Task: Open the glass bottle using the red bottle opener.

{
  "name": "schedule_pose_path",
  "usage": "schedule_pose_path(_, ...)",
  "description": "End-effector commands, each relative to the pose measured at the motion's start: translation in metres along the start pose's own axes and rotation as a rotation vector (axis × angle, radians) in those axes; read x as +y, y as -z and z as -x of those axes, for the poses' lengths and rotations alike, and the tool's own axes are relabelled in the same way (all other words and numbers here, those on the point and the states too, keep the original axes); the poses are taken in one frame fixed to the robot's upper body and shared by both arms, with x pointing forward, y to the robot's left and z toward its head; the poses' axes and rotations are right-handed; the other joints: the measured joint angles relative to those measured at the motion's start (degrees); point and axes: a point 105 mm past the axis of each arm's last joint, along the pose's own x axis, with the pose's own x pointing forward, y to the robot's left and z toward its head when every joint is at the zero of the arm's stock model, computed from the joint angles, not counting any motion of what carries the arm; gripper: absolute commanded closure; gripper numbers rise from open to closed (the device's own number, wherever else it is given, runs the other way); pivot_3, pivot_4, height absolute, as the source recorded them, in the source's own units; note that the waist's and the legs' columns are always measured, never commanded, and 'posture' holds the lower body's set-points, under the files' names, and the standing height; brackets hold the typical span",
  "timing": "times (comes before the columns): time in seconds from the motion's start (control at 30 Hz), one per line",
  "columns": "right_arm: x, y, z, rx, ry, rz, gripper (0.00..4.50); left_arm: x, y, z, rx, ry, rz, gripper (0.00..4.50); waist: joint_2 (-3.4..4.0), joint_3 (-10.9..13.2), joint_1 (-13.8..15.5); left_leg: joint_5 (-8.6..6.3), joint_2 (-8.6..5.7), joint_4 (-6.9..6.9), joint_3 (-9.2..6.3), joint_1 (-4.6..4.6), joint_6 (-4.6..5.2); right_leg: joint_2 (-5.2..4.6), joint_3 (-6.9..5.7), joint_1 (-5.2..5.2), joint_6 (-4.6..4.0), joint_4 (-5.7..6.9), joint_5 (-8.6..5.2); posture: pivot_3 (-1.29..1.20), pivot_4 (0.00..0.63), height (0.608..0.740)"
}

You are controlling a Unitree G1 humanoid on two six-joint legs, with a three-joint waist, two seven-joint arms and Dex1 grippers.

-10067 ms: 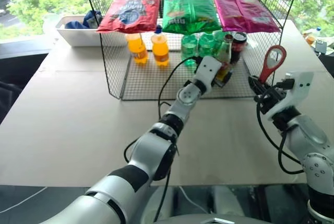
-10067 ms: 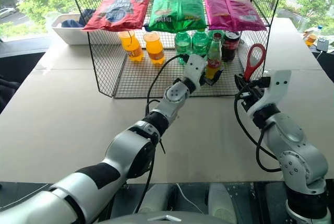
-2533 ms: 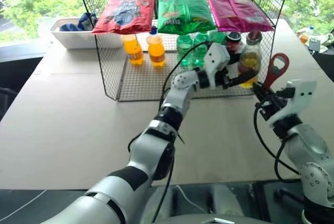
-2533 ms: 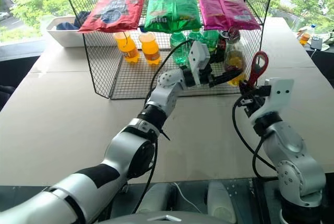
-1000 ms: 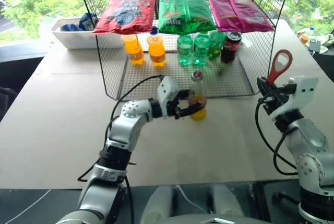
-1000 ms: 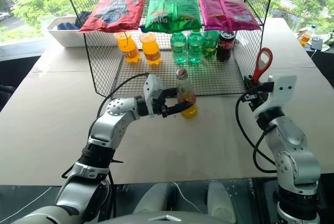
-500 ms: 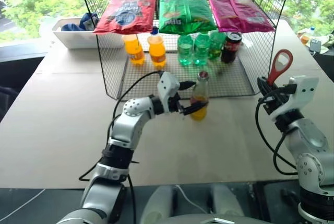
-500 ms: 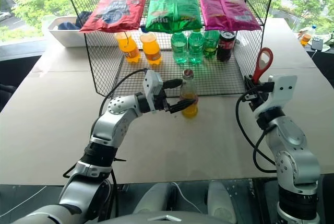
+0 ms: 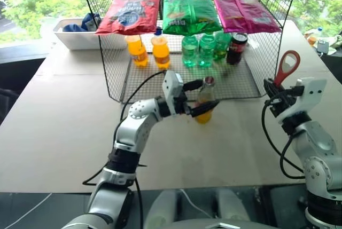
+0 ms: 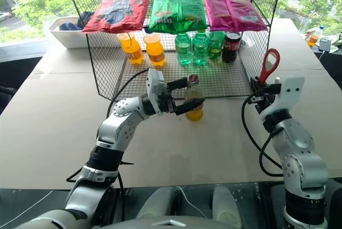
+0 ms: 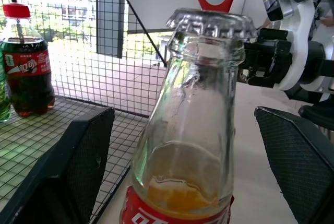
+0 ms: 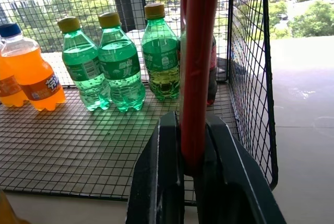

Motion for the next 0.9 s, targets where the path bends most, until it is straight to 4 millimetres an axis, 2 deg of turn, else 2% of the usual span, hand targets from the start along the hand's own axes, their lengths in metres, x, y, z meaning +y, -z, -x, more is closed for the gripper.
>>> schedule_pose_path(0.03, 0.0, -0.016, 0.001, -0.055, -0.007, 0.031, 4.5, -0.006, -0.01, -0.002, -0.05, 0.029, -0.034, 0.07, 0.0, 0.0, 0.0, 0.0, 0.0, 0.0, 0.0, 0.0, 0.0, 0.0, 0.0, 0.0, 0.0, -0.01, 0.0, 0.0, 0.15, 0.74)
schedule_pose_path(0.27, 0.0, -0.017, 0.001, -0.051, -0.01, 0.039, 4.5, 0.0, -0.009, -0.004, -0.087, -0.01, -0.128, 0.07, 0.0, 0.0, 0.1, 0.0, -0.01, 0.0, 0.0, 0.0, 0.0, 0.0, 0.0, 0.01, 0.0, -0.03, 0.0, 0.0, 0.15, 0.74)
schedule_pose_path(0.4, -0.001, -0.019, 0.0, -0.048, -0.017, 0.048, 4.5, 0.002, 0.0, -0.004, -0.097, -0.025, -0.121, 0.07, 0.0, 0.0, 0.0, 0.0, -0.01, 0.0, 0.0, 0.0, 0.0, 0.0, -0.01, 0.01, 0.0, -0.03, 0.0, 0.0, 0.15, 0.74)
schedule_pose_path(0.9, -0.003, -0.026, -0.002, -0.039, -0.041, 0.079, 4.5, -0.002, 0.001, -0.007, -0.188, -0.026, -0.107, 0.07, 0.0, 0.0, 0.0, 0.0, -0.01, 0.0, 0.0, -0.01, 0.01, 0.0, -0.01, 0.02, 0.0, -0.03, 0.0, 0.0, 0.15, 0.74)
